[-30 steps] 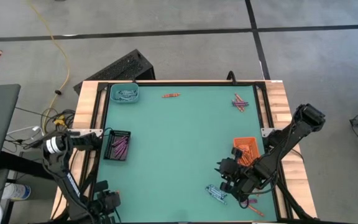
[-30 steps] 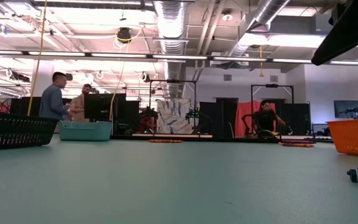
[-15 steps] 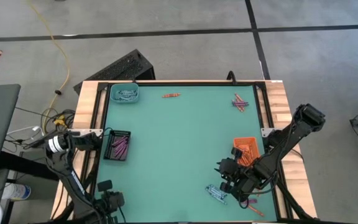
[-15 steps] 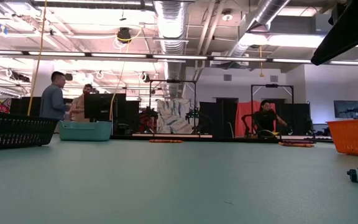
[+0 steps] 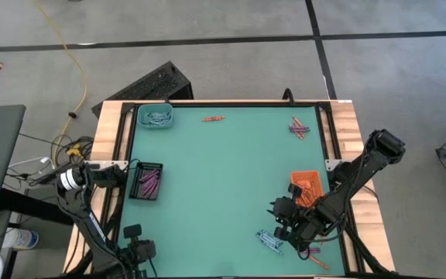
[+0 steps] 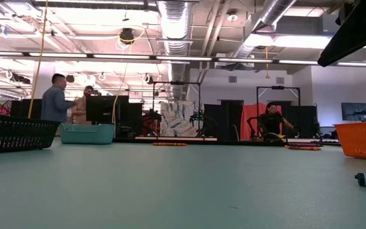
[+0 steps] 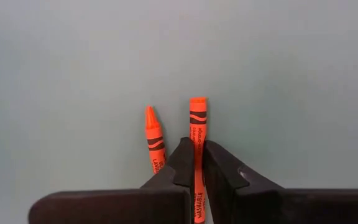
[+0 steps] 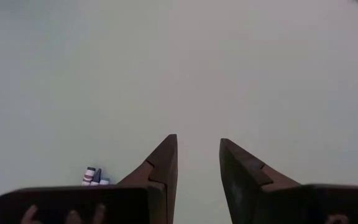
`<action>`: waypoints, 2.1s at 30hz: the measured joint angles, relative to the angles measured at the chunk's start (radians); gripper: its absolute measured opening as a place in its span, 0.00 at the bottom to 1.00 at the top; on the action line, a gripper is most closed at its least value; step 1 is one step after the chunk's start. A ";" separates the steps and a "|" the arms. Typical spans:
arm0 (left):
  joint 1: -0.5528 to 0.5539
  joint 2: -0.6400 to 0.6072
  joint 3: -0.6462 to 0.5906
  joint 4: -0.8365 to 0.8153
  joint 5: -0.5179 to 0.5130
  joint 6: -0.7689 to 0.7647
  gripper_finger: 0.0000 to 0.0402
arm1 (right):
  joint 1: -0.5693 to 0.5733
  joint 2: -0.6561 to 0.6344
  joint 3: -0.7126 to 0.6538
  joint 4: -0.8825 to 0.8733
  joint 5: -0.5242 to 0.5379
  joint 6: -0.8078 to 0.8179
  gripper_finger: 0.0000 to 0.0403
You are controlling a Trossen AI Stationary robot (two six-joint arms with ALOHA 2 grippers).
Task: Sort crayons
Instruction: Put the orange crayon into the orange bin
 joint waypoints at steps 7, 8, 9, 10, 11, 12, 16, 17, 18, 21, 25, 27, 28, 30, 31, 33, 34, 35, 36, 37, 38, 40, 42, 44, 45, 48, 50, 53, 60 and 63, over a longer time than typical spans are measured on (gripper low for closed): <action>0.014 0.007 0.044 0.017 -0.081 0.046 0.00 | 0.000 0.000 0.000 0.001 0.000 0.000 0.28; 0.017 0.007 0.051 0.016 -0.093 0.056 0.00 | 0.000 0.000 0.000 0.001 0.000 0.000 0.28; 0.021 0.007 0.056 0.016 -0.097 0.069 0.00 | 0.000 0.000 0.000 0.001 0.000 0.001 0.28; 0.025 0.007 0.060 0.014 -0.097 0.081 0.00 | 0.000 0.000 0.000 0.002 0.000 0.001 0.28; 0.030 0.007 0.065 0.014 -0.100 0.093 0.00 | 0.000 0.000 0.000 0.003 0.001 0.001 0.28; 0.033 0.007 0.072 0.016 -0.106 0.107 0.00 | 0.000 0.000 0.000 0.005 0.001 0.001 0.28; 0.050 0.006 0.088 0.011 -0.120 0.155 0.00 | 0.003 0.000 0.000 0.005 0.001 0.002 0.28; 0.054 0.006 0.093 0.009 -0.124 0.166 0.00 | 0.003 0.000 0.000 0.005 0.001 0.002 0.28; 0.057 0.006 0.099 0.009 -0.130 0.176 0.00 | 0.003 0.000 0.000 0.005 0.001 0.002 0.28; 0.069 0.006 0.116 -0.010 -0.138 0.210 0.00 | 0.003 0.000 0.000 0.005 0.001 0.001 0.28; 0.084 0.004 0.145 -0.040 -0.167 0.256 0.00 | 0.002 0.000 0.000 0.019 0.001 -0.013 0.28; 0.094 0.004 0.160 -0.059 -0.184 0.280 0.00 | 0.002 0.000 0.000 0.024 0.001 -0.020 0.28; 0.097 0.004 0.168 -0.063 -0.193 0.295 0.00 | 0.002 0.000 0.000 0.025 0.001 -0.021 0.28; 0.107 0.004 0.184 -0.070 -0.211 0.322 0.00 | 0.002 0.000 0.000 0.024 0.001 -0.022 0.28; 0.110 0.003 0.191 -0.073 -0.222 0.340 0.00 | 0.002 0.000 0.000 0.024 0.001 -0.023 0.28; 0.120 0.003 0.207 -0.078 -0.244 0.374 0.00 | 0.002 0.000 0.000 0.024 0.001 -0.023 0.28; 0.124 0.003 0.215 -0.079 -0.257 0.393 0.00 | 0.002 0.000 0.000 0.024 0.001 -0.024 0.28; 0.129 0.003 0.223 -0.081 -0.269 0.411 0.00 | 0.002 0.000 0.000 0.024 0.001 -0.025 0.28; 0.135 0.003 0.231 -0.086 -0.286 0.429 0.00 | 0.002 0.000 0.000 0.024 0.001 -0.028 0.28; 0.141 0.003 0.240 -0.096 -0.301 0.445 0.00 | 0.002 0.000 0.000 0.026 0.001 -0.033 0.28; 0.146 0.003 0.247 -0.102 -0.318 0.459 0.00 | 0.002 0.000 0.000 0.032 0.001 -0.042 0.28; 0.158 0.002 0.258 -0.109 -0.354 0.497 0.00 | 0.002 0.000 0.000 0.052 0.001 -0.063 0.28; 0.169 0.002 0.270 -0.114 -0.398 0.530 0.00 | 0.002 0.000 0.000 0.079 0.001 -0.094 0.28; 0.182 0.001 0.279 -0.119 -0.448 0.563 0.00 | 0.002 0.000 0.000 0.118 0.001 -0.134 0.28; 0.187 0.001 0.283 -0.122 -0.471 0.584 0.00 | 0.002 0.000 0.000 0.137 0.001 -0.156 0.28; 0.210 0.000 0.290 -0.122 -0.539 0.640 0.00 | 0.002 0.000 0.000 0.205 0.001 -0.229 0.28; 0.227 -0.001 0.299 -0.122 -0.578 0.680 0.00 | 0.001 0.000 0.000 0.245 0.002 -0.276 0.28; 0.253 -0.001 0.319 -0.119 -0.629 0.745 0.00 | 0.000 0.000 0.000 0.294 0.008 -0.328 0.28; 0.318 -0.002 0.354 -0.023 -0.689 0.967 0.00 | 0.000 0.000 0.000 0.322 0.090 -0.356 0.28; 0.359 -0.002 0.356 0.054 -0.669 1.080 0.00 | 0.000 0.007 0.000 0.331 0.122 -0.360 0.28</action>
